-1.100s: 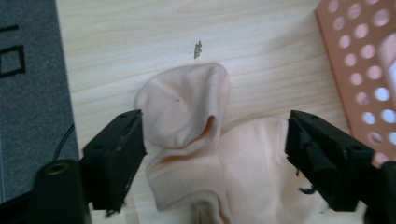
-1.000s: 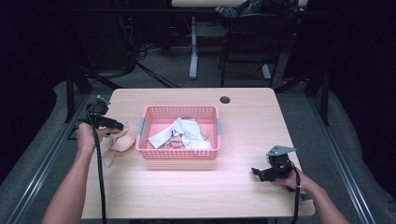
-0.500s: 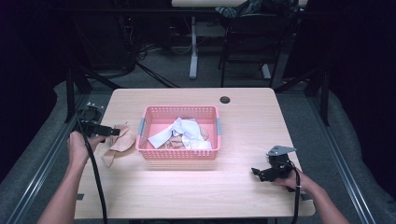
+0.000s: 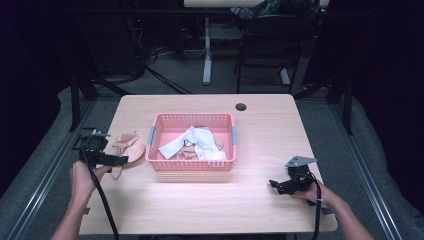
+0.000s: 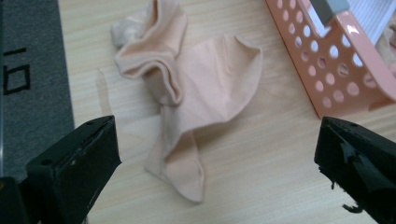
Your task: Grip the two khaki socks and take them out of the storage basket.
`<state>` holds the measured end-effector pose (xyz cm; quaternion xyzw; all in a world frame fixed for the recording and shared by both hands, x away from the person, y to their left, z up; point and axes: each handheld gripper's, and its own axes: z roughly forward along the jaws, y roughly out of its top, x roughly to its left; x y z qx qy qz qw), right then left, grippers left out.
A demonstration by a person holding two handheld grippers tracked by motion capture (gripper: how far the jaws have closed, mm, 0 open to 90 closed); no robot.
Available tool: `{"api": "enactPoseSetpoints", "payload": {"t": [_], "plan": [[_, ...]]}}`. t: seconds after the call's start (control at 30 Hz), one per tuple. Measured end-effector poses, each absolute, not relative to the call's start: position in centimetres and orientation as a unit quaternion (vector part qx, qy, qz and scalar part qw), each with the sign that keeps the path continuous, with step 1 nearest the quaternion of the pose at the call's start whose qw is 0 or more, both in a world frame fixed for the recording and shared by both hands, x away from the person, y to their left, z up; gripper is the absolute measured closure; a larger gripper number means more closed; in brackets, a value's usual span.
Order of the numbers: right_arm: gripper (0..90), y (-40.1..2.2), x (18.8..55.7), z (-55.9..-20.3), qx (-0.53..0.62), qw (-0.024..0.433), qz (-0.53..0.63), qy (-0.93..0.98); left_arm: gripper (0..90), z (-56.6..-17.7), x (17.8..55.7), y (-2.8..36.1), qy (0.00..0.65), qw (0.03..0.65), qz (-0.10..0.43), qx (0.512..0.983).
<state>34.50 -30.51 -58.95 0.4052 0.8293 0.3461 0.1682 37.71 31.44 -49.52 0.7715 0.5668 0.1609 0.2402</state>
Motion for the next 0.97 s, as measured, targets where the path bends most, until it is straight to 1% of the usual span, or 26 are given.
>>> {"api": "enactPoseSetpoints", "payload": {"t": [0.3,0.5,0.63,0.7,0.8,0.97], "plan": [[0.0,-30.5,34.5,-58.9,0.406,0.168,0.346,0.829,0.0,-51.7,36.5,30.7,0.568,0.231,0.149,0.776],[0.0,-30.5,34.5,-58.9,0.405,0.167,0.346,0.829,0.0,-52.9,35.5,30.4,0.568,0.235,0.163,0.771],[0.0,-30.5,34.5,-58.9,0.403,0.165,0.346,0.831,0.0,-53.9,35.3,30.5,0.578,0.237,0.154,0.766],[0.0,-30.5,34.6,-58.9,0.402,0.165,0.347,0.831,0.0,-54.4,35.2,30.4,0.572,0.228,0.155,0.773],[0.0,-30.5,34.6,-58.9,0.402,0.165,0.347,0.831,0.0,-54.7,35.3,30.4,0.566,0.223,0.146,0.780],[0.0,-30.5,34.6,-58.9,0.402,0.165,0.347,0.831,0.0,-54.5,35.3,30.2,0.558,0.228,0.154,0.783]]}}
